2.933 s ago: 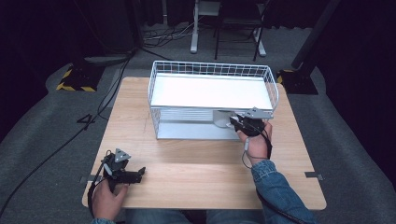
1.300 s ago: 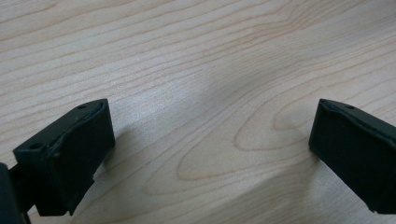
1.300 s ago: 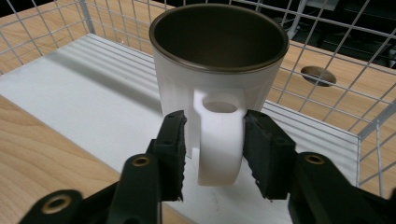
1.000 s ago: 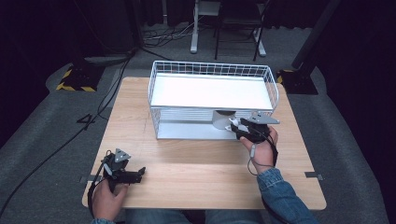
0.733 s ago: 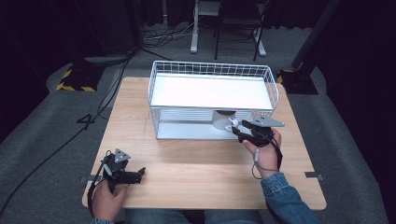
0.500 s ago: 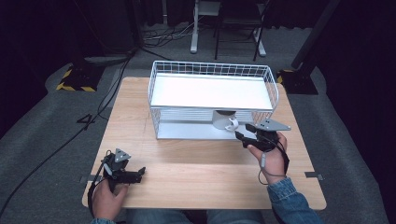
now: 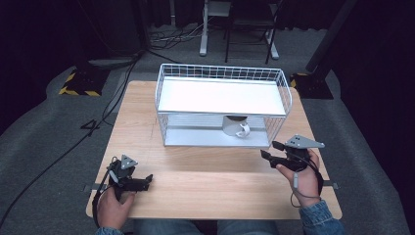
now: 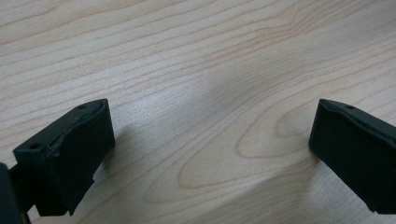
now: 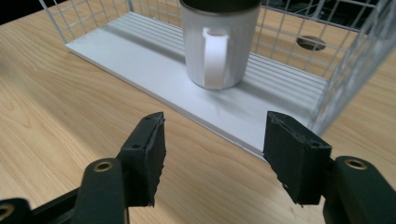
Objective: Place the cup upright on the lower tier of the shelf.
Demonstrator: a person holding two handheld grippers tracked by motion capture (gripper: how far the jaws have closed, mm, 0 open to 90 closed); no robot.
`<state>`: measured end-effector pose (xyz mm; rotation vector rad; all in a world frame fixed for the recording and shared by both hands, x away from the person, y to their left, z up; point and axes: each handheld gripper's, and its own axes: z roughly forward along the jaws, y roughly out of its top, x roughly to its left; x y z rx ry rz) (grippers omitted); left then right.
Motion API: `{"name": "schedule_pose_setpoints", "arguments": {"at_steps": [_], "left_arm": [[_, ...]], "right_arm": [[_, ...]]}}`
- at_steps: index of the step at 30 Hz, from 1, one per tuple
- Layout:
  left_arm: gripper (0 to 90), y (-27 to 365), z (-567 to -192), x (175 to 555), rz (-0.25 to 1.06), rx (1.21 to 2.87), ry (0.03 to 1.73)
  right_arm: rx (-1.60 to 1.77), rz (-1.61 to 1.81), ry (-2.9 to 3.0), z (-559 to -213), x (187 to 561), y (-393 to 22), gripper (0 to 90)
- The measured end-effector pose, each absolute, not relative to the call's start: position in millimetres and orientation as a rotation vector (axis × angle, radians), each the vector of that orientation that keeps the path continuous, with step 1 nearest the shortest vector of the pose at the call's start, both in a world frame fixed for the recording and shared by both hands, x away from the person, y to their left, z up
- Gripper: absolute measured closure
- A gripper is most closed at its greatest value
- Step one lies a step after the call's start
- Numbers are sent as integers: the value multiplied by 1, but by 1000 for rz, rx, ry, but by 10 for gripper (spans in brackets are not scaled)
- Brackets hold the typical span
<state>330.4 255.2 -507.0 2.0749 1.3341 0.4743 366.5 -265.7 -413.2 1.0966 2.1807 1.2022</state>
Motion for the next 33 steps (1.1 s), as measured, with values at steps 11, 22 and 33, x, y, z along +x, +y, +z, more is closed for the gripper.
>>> {"name": "schedule_pose_setpoints", "arguments": {"at_steps": [11, 22, 33], "left_arm": [[5, 255, -507, 330, 475, 2075, 1334], [5, 255, -507, 330, 475, 2075, 1335], [5, 255, -507, 330, 475, 2074, 1335]], "right_arm": [[1238, 1095, 2231, -430, 355, -296, 224], [1315, 961, 2244, -456, 352, -327, 183], [1353, 847, 2249, -482, 354, -345, 183]]}}
